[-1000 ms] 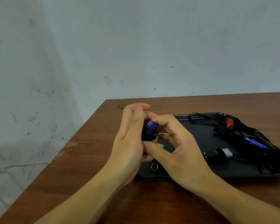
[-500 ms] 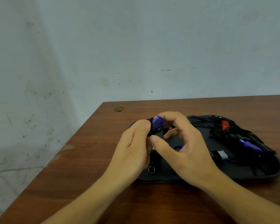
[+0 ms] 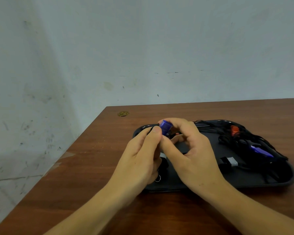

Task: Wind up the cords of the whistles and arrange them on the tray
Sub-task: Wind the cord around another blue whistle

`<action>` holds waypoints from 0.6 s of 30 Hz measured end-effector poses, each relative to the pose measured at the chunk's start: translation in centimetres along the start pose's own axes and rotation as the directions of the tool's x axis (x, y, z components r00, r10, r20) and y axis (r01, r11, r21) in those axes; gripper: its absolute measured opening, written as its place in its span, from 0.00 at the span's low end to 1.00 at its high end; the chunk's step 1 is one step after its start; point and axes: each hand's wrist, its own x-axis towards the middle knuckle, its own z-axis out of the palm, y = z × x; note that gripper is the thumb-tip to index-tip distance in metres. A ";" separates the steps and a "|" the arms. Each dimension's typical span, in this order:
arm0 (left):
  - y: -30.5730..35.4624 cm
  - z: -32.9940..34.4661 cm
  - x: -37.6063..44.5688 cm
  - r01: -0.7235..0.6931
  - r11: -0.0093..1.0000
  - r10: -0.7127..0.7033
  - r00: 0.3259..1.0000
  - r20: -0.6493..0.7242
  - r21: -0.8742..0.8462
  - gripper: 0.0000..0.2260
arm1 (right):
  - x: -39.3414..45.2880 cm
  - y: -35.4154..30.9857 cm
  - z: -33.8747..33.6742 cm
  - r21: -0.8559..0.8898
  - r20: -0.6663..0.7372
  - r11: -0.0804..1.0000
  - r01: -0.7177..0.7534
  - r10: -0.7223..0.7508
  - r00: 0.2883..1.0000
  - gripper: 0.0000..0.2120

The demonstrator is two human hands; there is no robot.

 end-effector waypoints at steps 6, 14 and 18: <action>0.1 0.3 0.1 0.061 0.998 -0.062 0.996 -0.062 -0.026 0.19 | -0.1 -0.5 0.1 -0.027 0.021 0.998 0.050 -0.049 0.999 0.10; 0.2 0.8 -0.1 0.140 0.969 -0.158 0.984 -0.077 -0.203 0.21 | 0.2 -0.4 0.3 0.031 0.013 0.999 0.041 -0.042 0.999 0.14; 0.2 0.6 0.0 0.086 0.963 -0.118 0.986 -0.115 -0.255 0.21 | -0.1 -0.9 0.5 0.298 0.056 0.955 0.009 -0.027 0.998 0.11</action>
